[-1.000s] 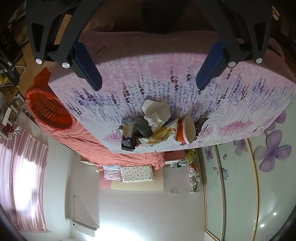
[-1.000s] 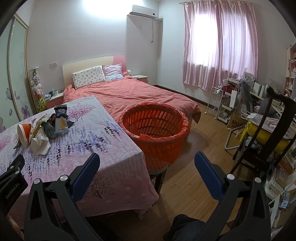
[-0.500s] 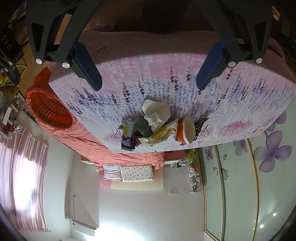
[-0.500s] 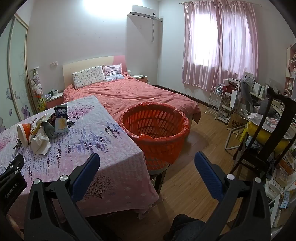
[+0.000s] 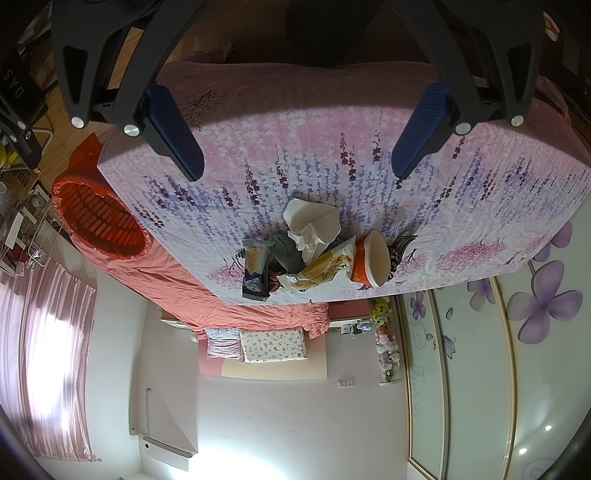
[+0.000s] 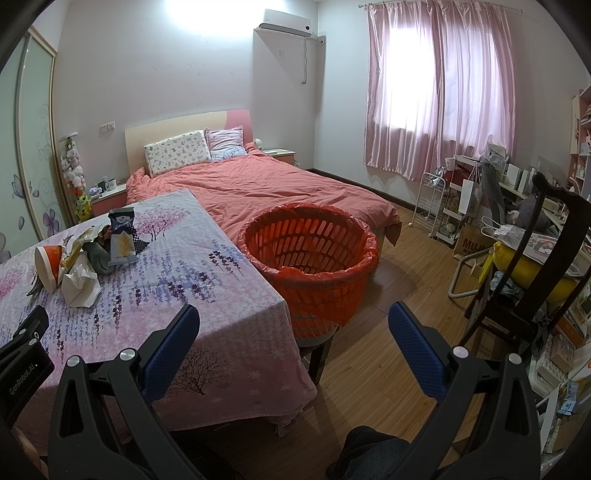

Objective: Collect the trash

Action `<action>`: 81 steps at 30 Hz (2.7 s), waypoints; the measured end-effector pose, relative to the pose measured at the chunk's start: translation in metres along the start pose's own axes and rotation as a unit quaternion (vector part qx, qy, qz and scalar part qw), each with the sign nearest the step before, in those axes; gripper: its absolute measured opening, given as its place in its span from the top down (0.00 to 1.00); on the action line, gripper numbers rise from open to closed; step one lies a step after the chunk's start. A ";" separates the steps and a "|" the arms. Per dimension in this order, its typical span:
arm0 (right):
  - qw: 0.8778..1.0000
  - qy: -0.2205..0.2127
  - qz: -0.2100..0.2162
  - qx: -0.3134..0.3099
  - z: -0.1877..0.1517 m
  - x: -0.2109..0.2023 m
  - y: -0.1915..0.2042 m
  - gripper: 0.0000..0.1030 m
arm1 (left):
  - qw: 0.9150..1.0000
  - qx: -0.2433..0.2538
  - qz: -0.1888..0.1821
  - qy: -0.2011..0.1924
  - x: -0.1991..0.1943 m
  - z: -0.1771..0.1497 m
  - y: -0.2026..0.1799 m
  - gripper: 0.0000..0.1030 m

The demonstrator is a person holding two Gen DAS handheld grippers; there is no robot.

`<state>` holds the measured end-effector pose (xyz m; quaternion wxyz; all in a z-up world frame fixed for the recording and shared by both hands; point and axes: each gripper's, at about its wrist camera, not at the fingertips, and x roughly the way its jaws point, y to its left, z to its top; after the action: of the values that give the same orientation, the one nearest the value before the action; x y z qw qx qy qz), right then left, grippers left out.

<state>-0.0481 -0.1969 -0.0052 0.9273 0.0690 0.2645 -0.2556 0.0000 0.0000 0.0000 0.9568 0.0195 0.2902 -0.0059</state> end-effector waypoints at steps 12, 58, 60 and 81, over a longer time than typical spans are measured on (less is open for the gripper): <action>1.000 0.000 0.000 0.000 0.000 0.000 0.000 0.02 | 1.000 0.000 0.000 0.000 0.000 0.000 0.000 0.04; 1.000 0.002 0.000 0.000 0.000 0.002 -0.001 0.02 | 1.000 -0.002 -0.002 0.003 0.000 0.000 0.000 0.04; 1.000 0.002 -0.001 -0.001 0.000 0.002 -0.001 0.02 | 1.000 -0.002 -0.001 0.002 0.000 0.000 0.000 0.04; 0.991 0.019 0.127 -0.045 0.036 0.073 0.084 0.02 | 0.995 -0.050 0.082 0.013 0.098 0.041 0.111 0.04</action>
<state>0.0645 -0.1660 -0.0133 0.9493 0.0654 0.2822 -0.1221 0.1062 0.1097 -0.0167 0.9498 -0.0049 0.3002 0.0875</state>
